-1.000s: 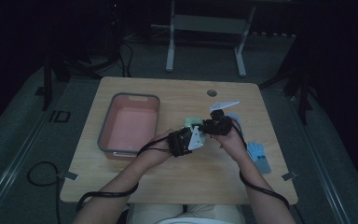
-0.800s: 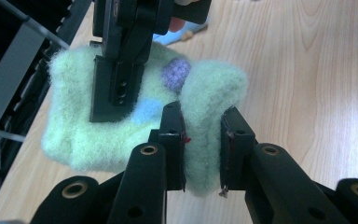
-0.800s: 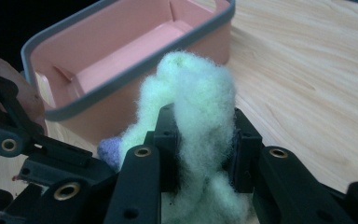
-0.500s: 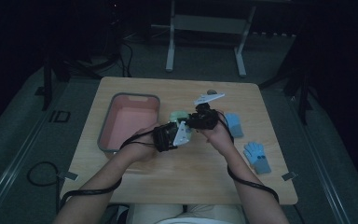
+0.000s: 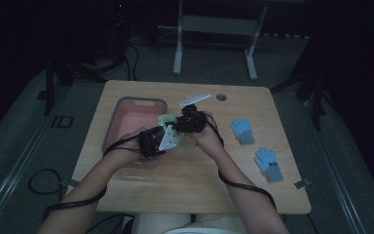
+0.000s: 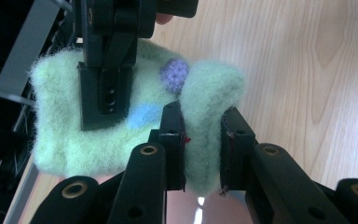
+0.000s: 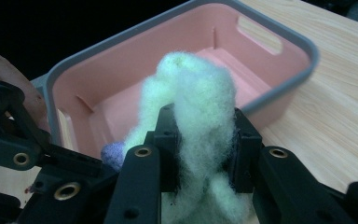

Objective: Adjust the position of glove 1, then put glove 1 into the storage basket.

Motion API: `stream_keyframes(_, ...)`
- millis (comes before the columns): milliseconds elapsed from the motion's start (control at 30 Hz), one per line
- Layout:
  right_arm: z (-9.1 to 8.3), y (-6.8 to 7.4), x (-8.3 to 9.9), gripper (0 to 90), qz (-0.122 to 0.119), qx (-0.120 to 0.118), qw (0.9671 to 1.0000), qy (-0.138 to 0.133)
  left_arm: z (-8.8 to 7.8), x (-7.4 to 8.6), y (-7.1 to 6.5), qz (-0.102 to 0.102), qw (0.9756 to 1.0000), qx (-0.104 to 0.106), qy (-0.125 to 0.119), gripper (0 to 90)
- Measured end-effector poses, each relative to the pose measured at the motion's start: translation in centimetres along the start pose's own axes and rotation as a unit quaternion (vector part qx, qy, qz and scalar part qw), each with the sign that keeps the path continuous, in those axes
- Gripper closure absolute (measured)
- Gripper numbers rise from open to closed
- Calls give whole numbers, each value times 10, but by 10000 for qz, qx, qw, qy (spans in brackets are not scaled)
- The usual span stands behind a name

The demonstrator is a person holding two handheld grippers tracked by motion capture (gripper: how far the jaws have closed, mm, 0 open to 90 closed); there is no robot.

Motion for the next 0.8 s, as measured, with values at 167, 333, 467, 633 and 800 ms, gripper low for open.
stream_keyframes(167,16,9,-8,703,-7,-89,10000,11,-9,16,6,-54,10000,-52,59,743)
stream_keyframes(333,36,19,-22,703,-116,-106,9999,15,-16,38,14,-137,9996,-94,206,744)
stream_keyframes(467,52,26,-28,703,-64,-169,9998,-35,-16,58,18,-115,9993,-91,344,744)
stream_keyframes(633,74,30,-22,704,67,-184,9998,79,-9,78,19,-138,9984,217,509,745)
stream_keyframes(800,95,26,-11,703,178,-116,9995,236,4,90,19,-48,9965,380,749,745)
Point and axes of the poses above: each handheld gripper's, and its own axes: z roughly forward along the jaws, x roughly out of its underside, y roughly to its left, the point moved 4 cm from there along z, roughly forward along the jaws, and after that the axes turned 2 degrees about -y, right-handed, at the moved point
